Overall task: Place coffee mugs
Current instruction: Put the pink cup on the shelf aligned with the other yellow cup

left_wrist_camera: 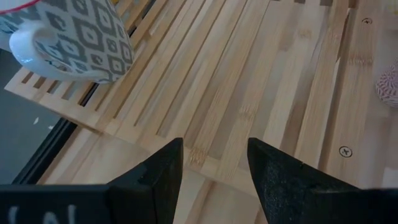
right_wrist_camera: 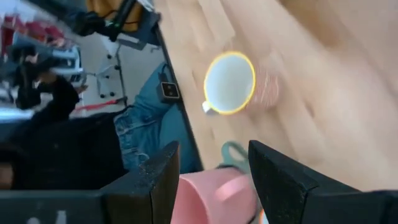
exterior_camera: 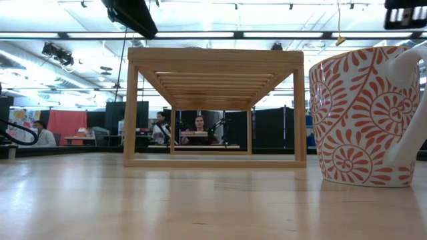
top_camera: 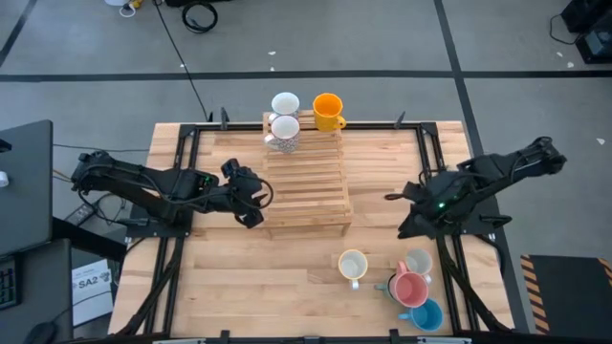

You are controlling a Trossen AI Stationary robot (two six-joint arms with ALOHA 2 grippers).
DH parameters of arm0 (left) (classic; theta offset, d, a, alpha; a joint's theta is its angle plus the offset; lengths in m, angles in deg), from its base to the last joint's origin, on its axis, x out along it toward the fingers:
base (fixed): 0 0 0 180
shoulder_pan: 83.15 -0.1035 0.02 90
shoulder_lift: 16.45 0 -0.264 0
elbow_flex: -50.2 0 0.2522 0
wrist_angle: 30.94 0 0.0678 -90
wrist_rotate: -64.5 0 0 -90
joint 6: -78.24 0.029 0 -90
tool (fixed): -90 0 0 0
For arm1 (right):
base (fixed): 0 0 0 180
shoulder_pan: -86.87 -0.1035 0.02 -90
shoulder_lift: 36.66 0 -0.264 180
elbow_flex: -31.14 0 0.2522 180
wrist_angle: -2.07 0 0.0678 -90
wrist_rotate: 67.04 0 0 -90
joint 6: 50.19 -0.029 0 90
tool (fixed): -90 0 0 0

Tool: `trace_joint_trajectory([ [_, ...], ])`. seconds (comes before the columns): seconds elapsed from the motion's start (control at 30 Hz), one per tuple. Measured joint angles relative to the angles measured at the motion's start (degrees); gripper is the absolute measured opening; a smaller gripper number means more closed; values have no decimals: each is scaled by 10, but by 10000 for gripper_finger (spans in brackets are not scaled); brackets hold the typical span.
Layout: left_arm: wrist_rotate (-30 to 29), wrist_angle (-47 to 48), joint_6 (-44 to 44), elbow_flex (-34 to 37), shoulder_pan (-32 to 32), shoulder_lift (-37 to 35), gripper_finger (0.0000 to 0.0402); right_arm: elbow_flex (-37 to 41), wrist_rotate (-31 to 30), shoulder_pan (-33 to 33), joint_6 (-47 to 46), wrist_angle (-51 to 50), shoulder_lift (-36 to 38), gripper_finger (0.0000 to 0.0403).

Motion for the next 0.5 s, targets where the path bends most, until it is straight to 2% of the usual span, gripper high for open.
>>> trace_joint_trajectory([
  [0.1,0,0,-8,0,0,0,185,0,17,-4,-85,1,-26,197],
  [0.27,0,0,-8,0,0,0,185,0,83,-4,-191,5,-64,197],
  [0.5,0,0,-8,0,0,0,185,0,134,-4,-283,5,-112,197],
])
